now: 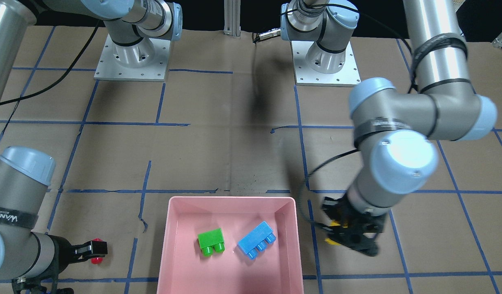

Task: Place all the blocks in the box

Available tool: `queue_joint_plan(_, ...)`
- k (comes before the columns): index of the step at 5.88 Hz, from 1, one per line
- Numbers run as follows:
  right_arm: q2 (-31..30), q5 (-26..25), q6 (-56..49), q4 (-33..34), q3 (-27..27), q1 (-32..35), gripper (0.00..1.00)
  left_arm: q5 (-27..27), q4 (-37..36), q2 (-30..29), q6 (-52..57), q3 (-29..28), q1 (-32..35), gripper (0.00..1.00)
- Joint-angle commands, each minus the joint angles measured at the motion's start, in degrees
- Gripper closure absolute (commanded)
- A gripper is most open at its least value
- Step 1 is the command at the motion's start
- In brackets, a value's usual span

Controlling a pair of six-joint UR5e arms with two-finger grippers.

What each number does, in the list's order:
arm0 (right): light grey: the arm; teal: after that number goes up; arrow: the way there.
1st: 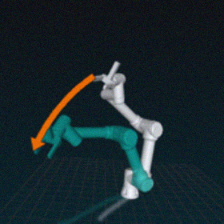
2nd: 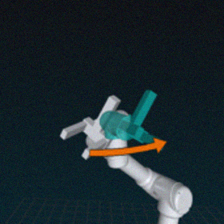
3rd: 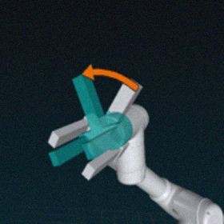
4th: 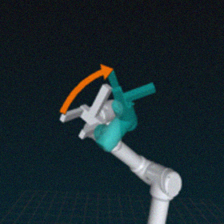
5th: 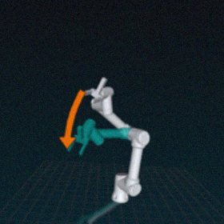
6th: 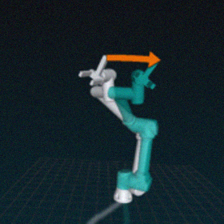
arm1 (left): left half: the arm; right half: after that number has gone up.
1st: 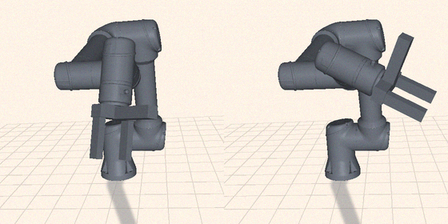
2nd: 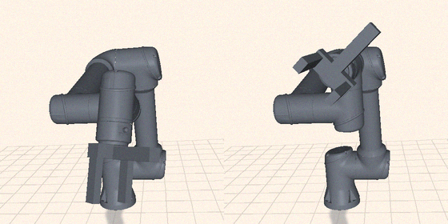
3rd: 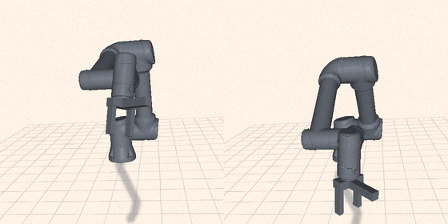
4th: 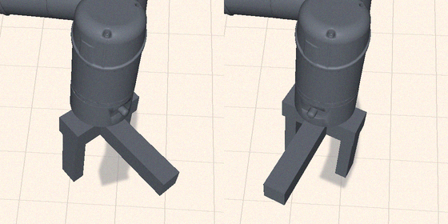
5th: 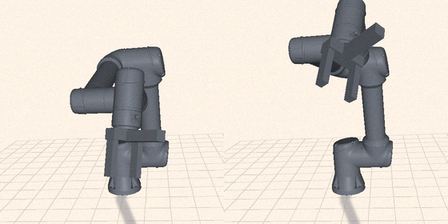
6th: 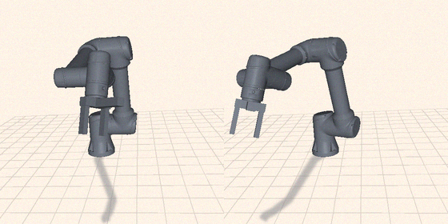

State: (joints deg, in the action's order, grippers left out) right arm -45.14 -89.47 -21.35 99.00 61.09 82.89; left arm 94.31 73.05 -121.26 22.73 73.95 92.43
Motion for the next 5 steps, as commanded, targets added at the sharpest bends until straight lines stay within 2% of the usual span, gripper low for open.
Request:
queue_joint_plan(1,1.72,-0.26,0.26,2.05,2.52,0.00,0.01,0.08,-2.46,-5.19,-6.37,-2.66,10.26,1.00)
queue_joint_plan(2,1.64,-0.26,0.44,4.77,5.15,0.00,0.01,0.35,-4.39,-7.91,-8.99,-3.28,12.66,1.00)
queue_joint_plan(3,1.64,-0.44,0.61,6.71,5.61,0.00,0.19,0.52,-6.15,-9.59,-9.89,-3.19,12.77,0.50)
queue_joint_plan(4,1.73,-1.92,0.61,6.73,5.61,0.00,0.41,0.61,-5.73,-8.83,-9.98,-3.19,12.60,0.01)
queue_joint_plan(5,1.73,-2.02,0.61,6.64,5.61,0.00,0.59,0.61,-4.95,-7.69,-10.07,-2.85,12.16,0.01)
